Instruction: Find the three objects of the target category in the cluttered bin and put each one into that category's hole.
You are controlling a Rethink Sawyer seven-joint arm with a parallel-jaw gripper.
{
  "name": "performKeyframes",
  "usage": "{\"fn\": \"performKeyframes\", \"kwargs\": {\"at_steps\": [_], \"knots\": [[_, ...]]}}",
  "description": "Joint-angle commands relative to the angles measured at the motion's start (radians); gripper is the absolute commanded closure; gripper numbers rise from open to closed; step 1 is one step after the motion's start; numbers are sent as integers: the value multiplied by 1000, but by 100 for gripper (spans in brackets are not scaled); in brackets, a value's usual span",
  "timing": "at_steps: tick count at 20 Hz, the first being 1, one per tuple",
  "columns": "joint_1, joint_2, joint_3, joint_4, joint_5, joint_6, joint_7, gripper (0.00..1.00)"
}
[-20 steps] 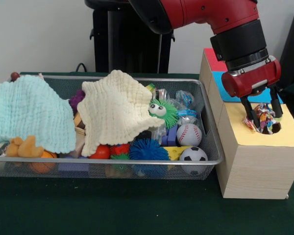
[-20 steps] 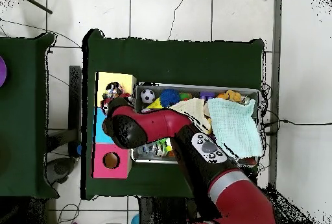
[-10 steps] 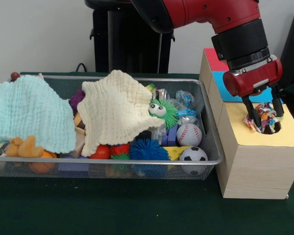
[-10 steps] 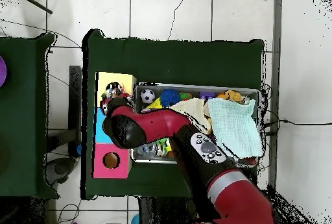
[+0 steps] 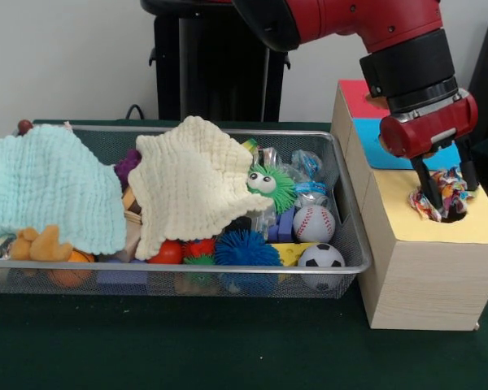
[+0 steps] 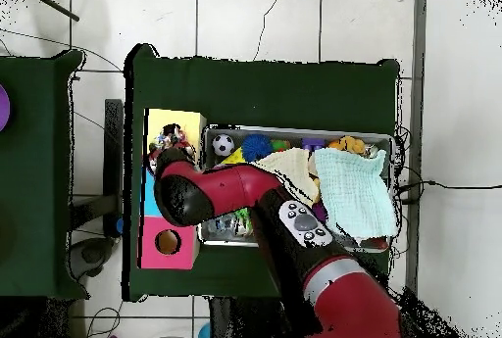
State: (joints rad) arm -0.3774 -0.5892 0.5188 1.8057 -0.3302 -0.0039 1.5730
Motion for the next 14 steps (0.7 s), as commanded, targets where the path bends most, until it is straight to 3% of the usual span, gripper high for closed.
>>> {"fn": "performKeyframes", "kwargs": {"at_steps": [1, 9, 14], "knots": [[19, 20, -32, -30, -14, 162, 51, 0], [51, -43, -57, -31, 28, 187, 90, 0], [57, -68, -88, -21, 6, 196, 78, 0]]}}
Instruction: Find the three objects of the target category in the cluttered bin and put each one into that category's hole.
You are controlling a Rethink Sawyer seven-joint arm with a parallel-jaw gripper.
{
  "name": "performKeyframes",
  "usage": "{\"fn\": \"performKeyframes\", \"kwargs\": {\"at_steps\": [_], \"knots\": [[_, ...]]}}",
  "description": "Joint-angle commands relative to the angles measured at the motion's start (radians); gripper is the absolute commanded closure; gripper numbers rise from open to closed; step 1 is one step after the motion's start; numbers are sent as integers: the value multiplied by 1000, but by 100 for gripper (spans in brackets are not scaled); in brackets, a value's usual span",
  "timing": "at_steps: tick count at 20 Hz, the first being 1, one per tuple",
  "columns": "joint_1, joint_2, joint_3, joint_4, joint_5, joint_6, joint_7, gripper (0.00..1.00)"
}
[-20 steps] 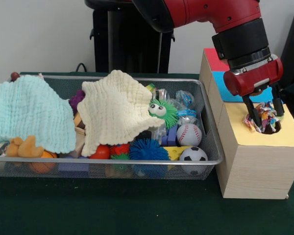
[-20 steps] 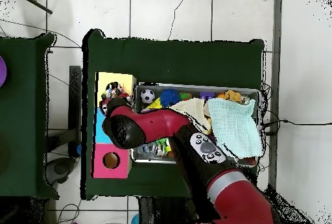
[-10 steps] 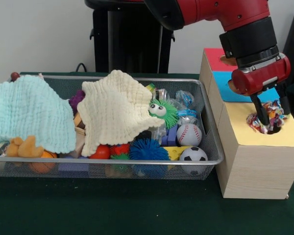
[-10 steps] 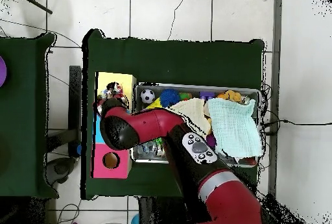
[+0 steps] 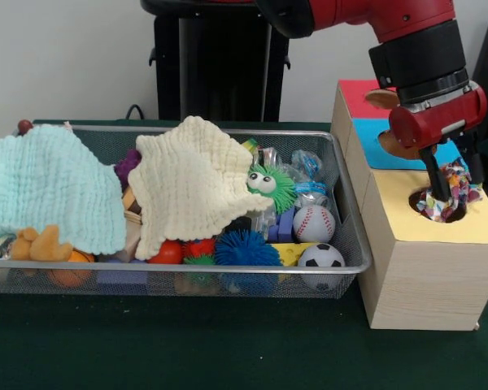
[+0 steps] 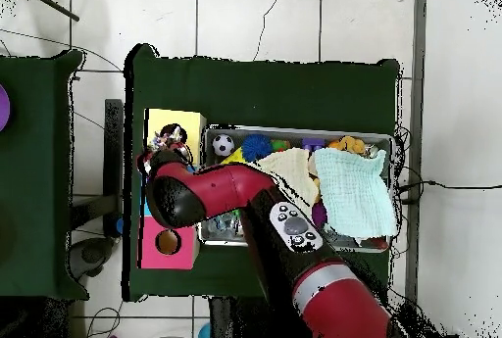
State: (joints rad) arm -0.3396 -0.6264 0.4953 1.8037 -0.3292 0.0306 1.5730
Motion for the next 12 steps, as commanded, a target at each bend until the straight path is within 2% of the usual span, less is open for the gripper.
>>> {"fn": "performKeyframes", "kwargs": {"at_steps": [1, 4, 12], "knots": [[28, -36, -78, -22, 2, 169, 77, 0], [61, -52, -130, -36, -7, 183, 79, 0], [116, -58, -226, -58, -22, 126, 95, 0]]}}
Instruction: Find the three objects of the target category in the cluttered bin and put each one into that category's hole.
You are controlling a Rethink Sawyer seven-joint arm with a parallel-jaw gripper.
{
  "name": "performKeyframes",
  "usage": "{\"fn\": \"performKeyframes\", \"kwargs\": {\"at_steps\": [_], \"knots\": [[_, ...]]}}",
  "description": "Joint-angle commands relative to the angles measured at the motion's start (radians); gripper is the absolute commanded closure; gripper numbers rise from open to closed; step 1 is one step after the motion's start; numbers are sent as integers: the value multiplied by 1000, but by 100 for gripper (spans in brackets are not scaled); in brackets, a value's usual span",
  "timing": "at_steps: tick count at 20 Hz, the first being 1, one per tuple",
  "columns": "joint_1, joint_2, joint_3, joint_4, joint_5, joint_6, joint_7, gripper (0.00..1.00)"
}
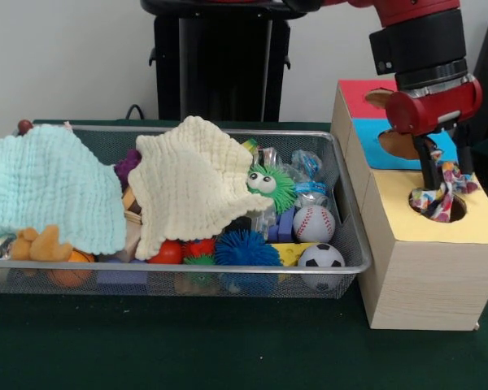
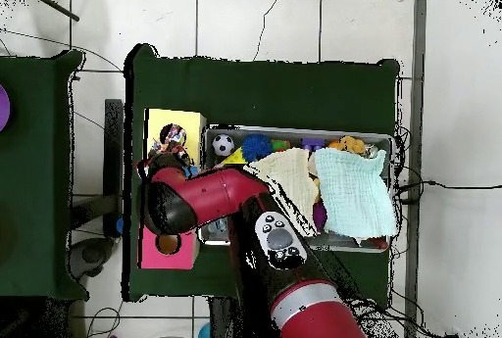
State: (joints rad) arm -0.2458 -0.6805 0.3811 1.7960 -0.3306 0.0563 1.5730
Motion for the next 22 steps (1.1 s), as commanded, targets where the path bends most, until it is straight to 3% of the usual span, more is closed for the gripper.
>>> {"fn": "performKeyframes", "kwargs": {"at_steps": [1, 7, 14, 22], "knots": [[26, -11, -119, -52, -18, 100, 97, 0], [103, -22, -228, -88, -18, 99, 111, 0], [140, -59, -286, -93, -2, 122, 111, 0], [144, -124, -254, -72, 60, 219, 115, 0]]}}
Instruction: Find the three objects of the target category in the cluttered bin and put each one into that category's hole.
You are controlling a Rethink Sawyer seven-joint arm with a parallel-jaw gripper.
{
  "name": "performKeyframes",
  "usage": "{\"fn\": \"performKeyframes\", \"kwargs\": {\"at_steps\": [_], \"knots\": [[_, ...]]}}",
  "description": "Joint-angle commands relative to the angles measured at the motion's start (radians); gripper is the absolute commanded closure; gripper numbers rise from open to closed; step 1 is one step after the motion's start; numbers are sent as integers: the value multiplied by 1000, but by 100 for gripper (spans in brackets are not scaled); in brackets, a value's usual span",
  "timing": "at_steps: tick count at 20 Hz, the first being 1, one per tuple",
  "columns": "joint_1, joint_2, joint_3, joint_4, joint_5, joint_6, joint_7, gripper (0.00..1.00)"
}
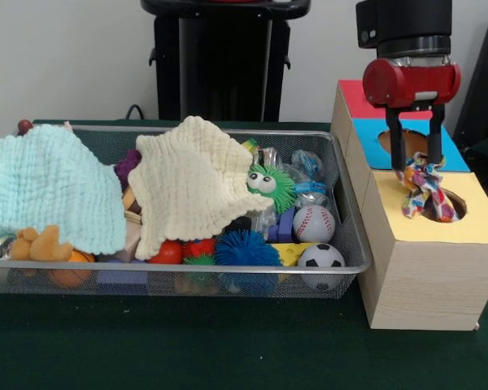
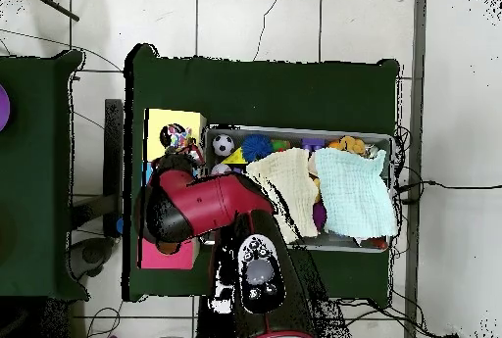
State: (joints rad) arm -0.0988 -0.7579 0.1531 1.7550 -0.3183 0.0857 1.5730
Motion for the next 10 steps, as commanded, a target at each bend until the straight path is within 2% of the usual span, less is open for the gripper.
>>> {"fn": "performKeyframes", "kwargs": {"at_steps": [1, 4, 10], "knots": [[-2, -59, -28, -26, 49, 202, 112, 0], [-13, -75, -3, -9, 64, 215, 113, 0], [1, -33, 1, 7, 65, 148, 148, 0]]}}
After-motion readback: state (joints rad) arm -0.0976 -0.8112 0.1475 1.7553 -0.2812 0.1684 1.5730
